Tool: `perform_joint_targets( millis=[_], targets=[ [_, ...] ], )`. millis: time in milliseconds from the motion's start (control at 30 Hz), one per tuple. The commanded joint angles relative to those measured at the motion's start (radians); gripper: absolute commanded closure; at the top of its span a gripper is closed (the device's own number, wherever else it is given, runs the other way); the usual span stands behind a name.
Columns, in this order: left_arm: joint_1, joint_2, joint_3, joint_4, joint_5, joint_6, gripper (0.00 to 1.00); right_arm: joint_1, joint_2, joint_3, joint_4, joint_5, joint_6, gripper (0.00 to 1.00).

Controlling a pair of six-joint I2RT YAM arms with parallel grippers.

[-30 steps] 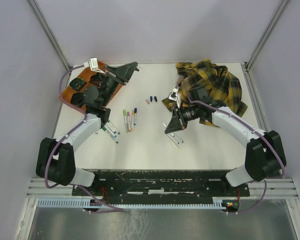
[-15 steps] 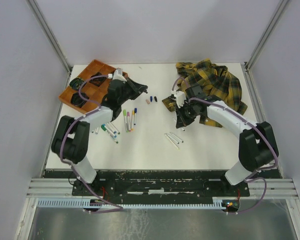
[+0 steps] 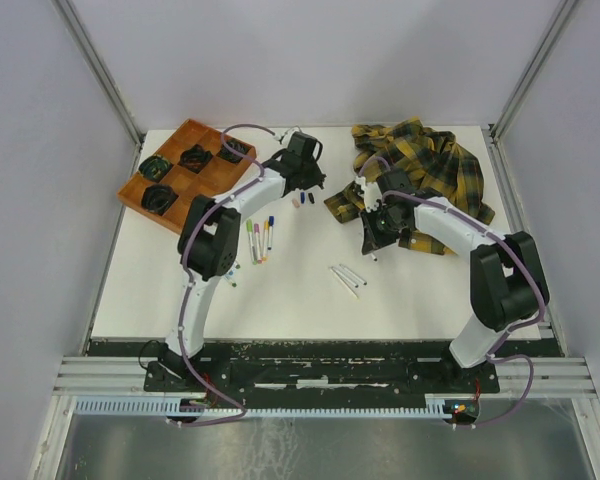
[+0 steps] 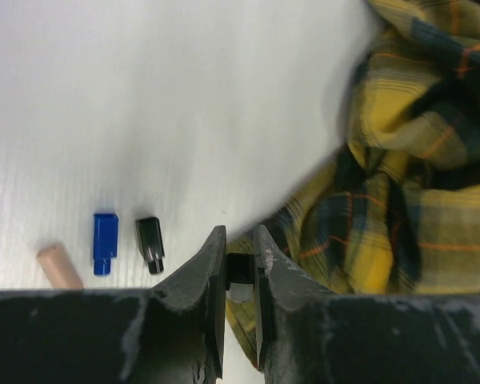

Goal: Open the pen caps
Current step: Place the pen cap at the center of the board.

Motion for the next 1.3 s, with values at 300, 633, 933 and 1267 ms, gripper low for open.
perform_joint_targets(
  millis=[300,633,933,1267],
  targets=[
    [-0.016,0.216,0.307,-0.231,-0.099,0.089,0.91,-0.019,0.016,0.042,0.021,-0.035,0.036,0.96],
    [-0.018,0.244,0.321,-0.231,-0.089,0.094,0.72,-0.02,0.029,0.045,0.016,-0.042,0.036,0.95],
    [-0.016,0.246,0.331,-0.231,-0.085,0.097,0.69,-0.019,0.04,0.048,0.011,-0.041,0.026,0.95],
    [-0.017,0.178,0.359,-0.23,-0.099,0.118,0.56,-0.019,0.1,0.053,0.005,-0.035,-0.011,0.9]
  ],
)
